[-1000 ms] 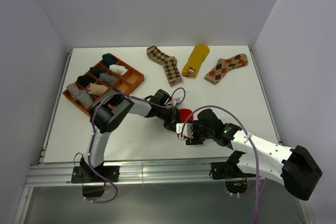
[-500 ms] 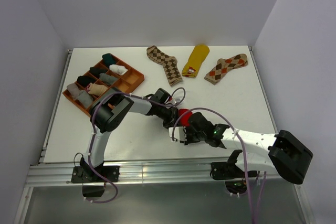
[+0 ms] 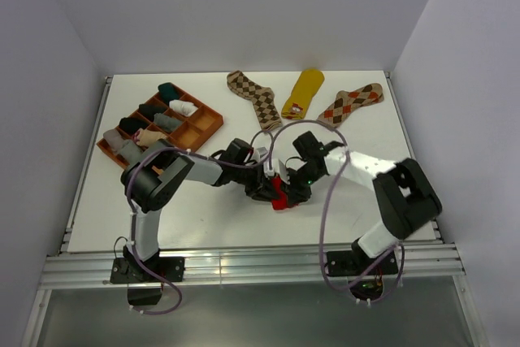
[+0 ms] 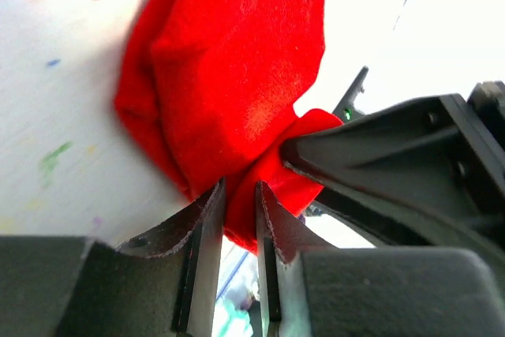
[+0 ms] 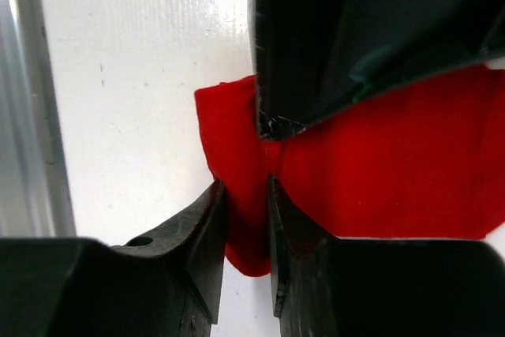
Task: Roll the socks
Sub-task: Roll the sock at the center of the board.
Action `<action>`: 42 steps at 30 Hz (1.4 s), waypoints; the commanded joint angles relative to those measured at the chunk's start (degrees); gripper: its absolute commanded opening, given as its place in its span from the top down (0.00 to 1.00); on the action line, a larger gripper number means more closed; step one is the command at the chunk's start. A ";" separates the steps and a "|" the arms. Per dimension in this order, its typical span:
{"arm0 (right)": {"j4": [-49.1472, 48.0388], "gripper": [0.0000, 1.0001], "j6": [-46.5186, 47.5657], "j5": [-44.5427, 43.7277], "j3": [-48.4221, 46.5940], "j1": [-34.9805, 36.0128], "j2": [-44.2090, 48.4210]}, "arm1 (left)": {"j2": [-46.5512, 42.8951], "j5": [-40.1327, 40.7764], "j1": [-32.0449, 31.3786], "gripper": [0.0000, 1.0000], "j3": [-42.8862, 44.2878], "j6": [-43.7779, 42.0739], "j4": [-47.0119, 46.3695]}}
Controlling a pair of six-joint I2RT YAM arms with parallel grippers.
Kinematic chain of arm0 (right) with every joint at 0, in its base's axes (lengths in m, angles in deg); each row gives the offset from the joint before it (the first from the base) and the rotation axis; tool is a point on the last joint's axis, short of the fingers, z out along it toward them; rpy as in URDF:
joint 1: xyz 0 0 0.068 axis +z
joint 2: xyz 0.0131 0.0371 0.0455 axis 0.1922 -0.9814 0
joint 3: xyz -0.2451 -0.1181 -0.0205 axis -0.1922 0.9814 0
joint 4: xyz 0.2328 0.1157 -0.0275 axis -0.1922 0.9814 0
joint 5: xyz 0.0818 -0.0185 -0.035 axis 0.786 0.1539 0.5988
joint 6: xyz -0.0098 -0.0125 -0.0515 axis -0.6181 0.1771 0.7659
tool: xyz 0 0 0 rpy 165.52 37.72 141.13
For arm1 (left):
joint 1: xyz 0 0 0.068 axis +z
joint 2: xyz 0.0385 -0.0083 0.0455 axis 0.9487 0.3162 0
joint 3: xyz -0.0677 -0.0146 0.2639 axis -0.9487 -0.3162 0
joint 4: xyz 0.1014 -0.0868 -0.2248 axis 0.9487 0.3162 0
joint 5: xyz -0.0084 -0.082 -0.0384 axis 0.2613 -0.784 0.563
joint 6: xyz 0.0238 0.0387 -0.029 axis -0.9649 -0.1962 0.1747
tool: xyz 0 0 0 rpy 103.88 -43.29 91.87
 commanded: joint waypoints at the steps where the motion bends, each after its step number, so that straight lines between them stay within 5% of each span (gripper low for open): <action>1: 17.72 0.75 7.33 7.72 -6.83 -4.52 -8.94 | -2.71 9.52 0.36 0.73 -3.98 0.03 -2.06; 11: 35.78 0.75 12.71 12.38 -24.58 -9.45 -30.87 | -11.67 20.59 0.10 0.68 -10.49 -0.93 -10.77; 20: 41.15 0.74 10.43 11.77 -31.36 -10.42 -40.01 | -18.45 36.14 -7.01 0.58 -13.91 -16.04 -18.42; 27: 42.20 0.73 7.80 11.68 -33.65 -11.30 -42.83 | -17.05 32.30 -10.97 0.53 -11.11 -25.36 -20.53; 42: 41.06 0.73 5.16 11.06 -34.44 -11.74 -43.71 | -10.72 23.77 -13.08 0.53 -7.85 -29.15 -17.11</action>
